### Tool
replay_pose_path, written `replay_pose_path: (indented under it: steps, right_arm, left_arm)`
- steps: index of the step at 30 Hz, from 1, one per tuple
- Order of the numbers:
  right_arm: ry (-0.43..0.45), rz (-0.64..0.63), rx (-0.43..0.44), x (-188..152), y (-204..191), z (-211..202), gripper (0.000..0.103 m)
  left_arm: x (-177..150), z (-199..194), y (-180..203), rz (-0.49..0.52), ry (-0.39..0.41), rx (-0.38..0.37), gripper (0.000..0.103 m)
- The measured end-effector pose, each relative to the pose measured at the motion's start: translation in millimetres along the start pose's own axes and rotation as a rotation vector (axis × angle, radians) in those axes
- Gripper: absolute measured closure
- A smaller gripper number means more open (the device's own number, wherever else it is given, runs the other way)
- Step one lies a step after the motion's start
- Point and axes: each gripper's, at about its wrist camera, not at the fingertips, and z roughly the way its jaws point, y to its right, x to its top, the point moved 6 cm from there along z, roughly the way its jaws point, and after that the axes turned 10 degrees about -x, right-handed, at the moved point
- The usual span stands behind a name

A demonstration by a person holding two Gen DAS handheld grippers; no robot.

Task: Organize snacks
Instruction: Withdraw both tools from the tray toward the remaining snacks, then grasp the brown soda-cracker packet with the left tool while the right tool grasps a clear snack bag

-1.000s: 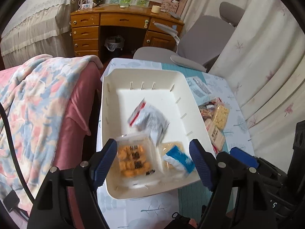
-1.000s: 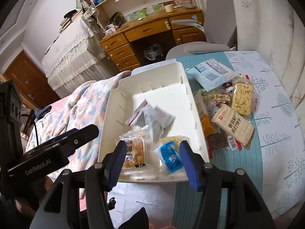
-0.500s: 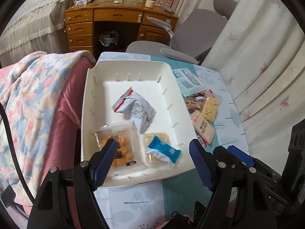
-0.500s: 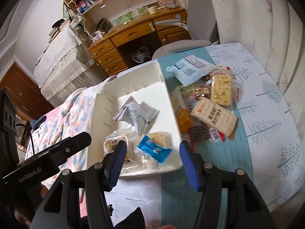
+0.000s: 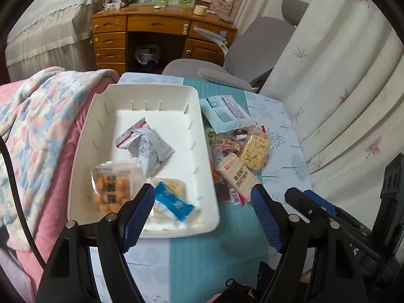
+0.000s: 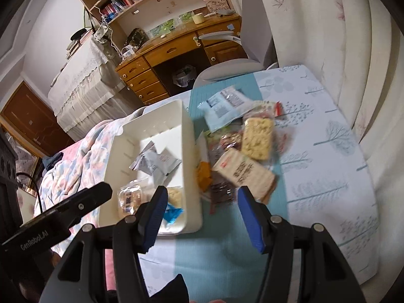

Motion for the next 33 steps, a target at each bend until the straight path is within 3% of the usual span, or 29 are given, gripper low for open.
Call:
replay_pose_path:
  steps: [16,28,33]
  right_arm:
    - [-0.041,-0.086,0.113,38.4,87.7,3.1,0.045]
    - [-0.083,-0.111,0.202,61.7,109.5,33.6,0.045]
    - [-0.067,-0.179,0.195,70.1,108.9,48.9,0.045]
  left_arm:
    - [-41.3,43.7,80.8,-0.147,0.025,0.048,0.022]
    - [-71.2,98.2,104.1,-0.258,-0.047,0.067,0.021]
    - [-79.6,138.7,98.3,-0.382,-0.153,0.081,0.021]
